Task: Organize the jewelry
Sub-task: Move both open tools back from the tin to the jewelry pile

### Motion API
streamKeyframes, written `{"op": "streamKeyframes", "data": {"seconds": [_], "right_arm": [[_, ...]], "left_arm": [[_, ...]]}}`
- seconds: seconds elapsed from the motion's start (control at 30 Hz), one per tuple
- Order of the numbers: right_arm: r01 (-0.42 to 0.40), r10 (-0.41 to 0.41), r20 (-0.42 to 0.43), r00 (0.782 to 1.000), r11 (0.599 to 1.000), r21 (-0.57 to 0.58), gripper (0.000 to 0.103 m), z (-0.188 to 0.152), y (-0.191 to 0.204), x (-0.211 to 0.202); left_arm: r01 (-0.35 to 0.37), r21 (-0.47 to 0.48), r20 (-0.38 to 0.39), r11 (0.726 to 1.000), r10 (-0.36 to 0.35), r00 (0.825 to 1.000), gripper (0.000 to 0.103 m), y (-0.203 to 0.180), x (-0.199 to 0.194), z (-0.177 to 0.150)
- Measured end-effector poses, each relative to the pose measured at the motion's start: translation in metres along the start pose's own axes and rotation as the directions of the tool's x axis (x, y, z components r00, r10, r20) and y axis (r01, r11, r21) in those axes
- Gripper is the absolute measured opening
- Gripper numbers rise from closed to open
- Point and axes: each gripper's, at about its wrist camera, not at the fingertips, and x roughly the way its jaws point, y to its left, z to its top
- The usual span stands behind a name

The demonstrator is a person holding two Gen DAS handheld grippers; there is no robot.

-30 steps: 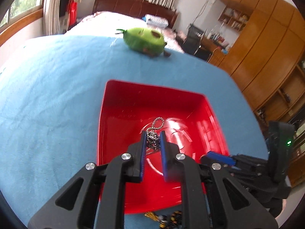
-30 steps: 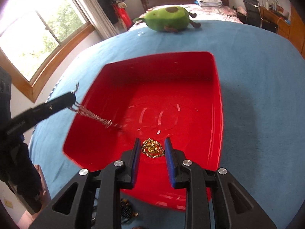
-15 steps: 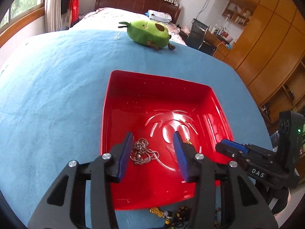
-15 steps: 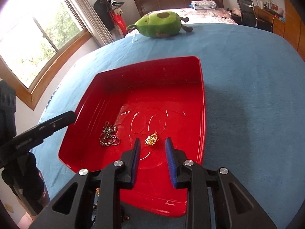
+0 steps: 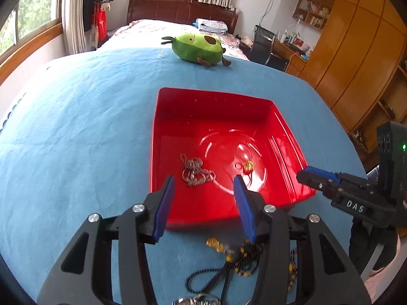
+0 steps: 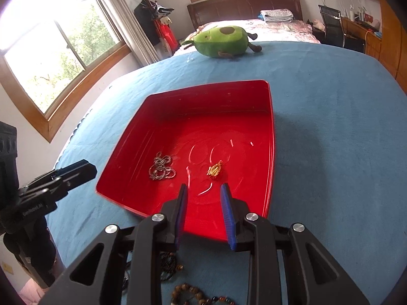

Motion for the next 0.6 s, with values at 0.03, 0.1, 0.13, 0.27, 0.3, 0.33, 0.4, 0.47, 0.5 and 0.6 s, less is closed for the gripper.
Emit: {"op": "streamKeyframes", "data": {"seconds": [0.03,0.1,0.13,0.27,0.3,0.33,0.4,0.47,0.5,0.6], "right_arm": [[-0.002,0.002,0.000,1.000,1.000,-0.003,0.028,-0.003,0.001,-0.002],[-0.008,0.008,0.002,1.000,1.000,-0.006,0.028,-0.010,0.003,-0.005],[-0.011,0.011,0.003,1.000,1.000,-0.008,0.028,-0.014,0.004,-0.007],[-0.019,0.019,-0.014,1.000,1.000,0.002,0.028,-0.035,0.004,-0.008],[-0.019,0.019,-0.021,1.000,1.000,0.004,0.028,-0.039,0.004,-0.007],[-0.019,0.019,-0.029,0.999,1.000,0.007,0.028,-0.045,0.003,-0.006],[-0.017,0.018,-0.039,0.999,1.000,0.014,0.028,-0.053,0.001,-0.005],[-0.014,0.015,-0.047,0.999,1.000,0.016,0.028,-0.063,0.000,-0.006],[-0.013,0.014,-0.050,0.999,1.000,0.016,0.028,-0.068,-0.001,-0.007],[-0.007,0.009,-0.067,0.998,1.000,0.017,0.028,-0.086,-0.004,-0.010]], "left_arm": [[-0.001,0.007,-0.003,1.000,0.001,1.000,0.047,-0.001,-0.003,-0.005],[0.003,0.020,-0.016,1.000,-0.003,1.000,0.047,-0.003,-0.006,-0.019],[0.006,0.024,-0.023,1.000,-0.006,1.000,0.047,-0.004,-0.006,-0.024],[0.015,0.049,-0.078,0.999,-0.011,0.997,0.047,-0.009,0.002,-0.046],[0.016,0.052,-0.092,0.998,-0.011,0.996,0.047,-0.010,0.004,-0.052],[0.017,0.052,-0.106,0.998,-0.012,0.994,0.047,-0.010,0.007,-0.056],[0.024,0.043,-0.126,0.999,-0.019,0.992,0.047,-0.009,0.011,-0.065],[0.018,0.039,-0.133,0.999,-0.013,0.991,0.047,-0.007,0.013,-0.071],[0.014,0.037,-0.135,0.999,-0.008,0.991,0.047,-0.006,0.013,-0.075],[0.008,0.018,-0.141,1.000,-0.006,0.990,0.052,0.003,0.011,-0.086]]}}
